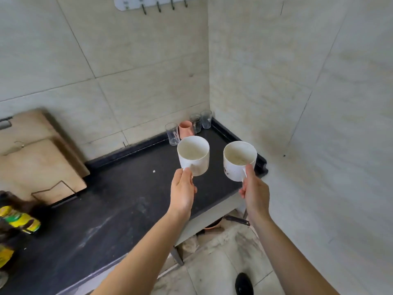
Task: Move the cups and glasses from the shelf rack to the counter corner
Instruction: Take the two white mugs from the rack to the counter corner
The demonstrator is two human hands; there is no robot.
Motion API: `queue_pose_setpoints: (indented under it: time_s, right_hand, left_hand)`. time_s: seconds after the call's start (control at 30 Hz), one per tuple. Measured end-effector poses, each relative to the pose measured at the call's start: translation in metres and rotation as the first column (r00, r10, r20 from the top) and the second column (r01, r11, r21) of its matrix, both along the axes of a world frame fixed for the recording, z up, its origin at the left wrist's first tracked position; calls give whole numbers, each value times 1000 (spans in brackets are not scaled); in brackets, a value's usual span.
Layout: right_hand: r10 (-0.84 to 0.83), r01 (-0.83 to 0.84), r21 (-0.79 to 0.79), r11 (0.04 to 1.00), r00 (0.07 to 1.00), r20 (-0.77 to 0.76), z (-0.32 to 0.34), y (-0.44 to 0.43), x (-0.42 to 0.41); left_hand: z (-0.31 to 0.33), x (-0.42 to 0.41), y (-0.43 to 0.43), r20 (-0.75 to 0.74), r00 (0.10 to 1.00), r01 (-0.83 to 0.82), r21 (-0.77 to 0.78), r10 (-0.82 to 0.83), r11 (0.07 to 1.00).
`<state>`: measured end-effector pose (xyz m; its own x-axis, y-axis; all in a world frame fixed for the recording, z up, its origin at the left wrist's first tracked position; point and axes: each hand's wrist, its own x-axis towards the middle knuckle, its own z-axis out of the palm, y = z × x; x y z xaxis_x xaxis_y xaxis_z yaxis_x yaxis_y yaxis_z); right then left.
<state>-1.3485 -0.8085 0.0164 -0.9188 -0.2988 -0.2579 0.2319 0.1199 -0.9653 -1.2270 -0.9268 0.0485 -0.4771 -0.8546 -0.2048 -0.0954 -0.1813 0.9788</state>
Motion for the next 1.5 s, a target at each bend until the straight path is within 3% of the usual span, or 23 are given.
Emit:
queue_pose_setpoints:
  time_s: [0.27, 0.5, 0.9, 1.17, 1.5]
  right_hand:
    - [173, -173, 29, 984, 985, 1, -13, -78, -147]
    - [299, -299, 14, 954, 954, 32, -28, -150, -220]
    - [429, -428, 157, 890, 903, 29, -78, -248, -288]
    - [428, -435, 255, 864, 900, 83, -140, -289, -314]
    - [388, -420, 245, 874, 906, 169, -209, -336, -351]
  left_hand:
    - [-9, -134, -54, 100, 989, -110, 20, 107, 994]
    - [-18, -190, -106, 182, 966, -186, 7, 182, 982]
    - [-94, -251, -210, 235, 964, -137, 47, 123, 989]
    - [-167, -288, -241, 299, 949, -145, 134, 100, 980]
    - [-231, -352, -263, 364, 917, -255, 216, 165, 943]
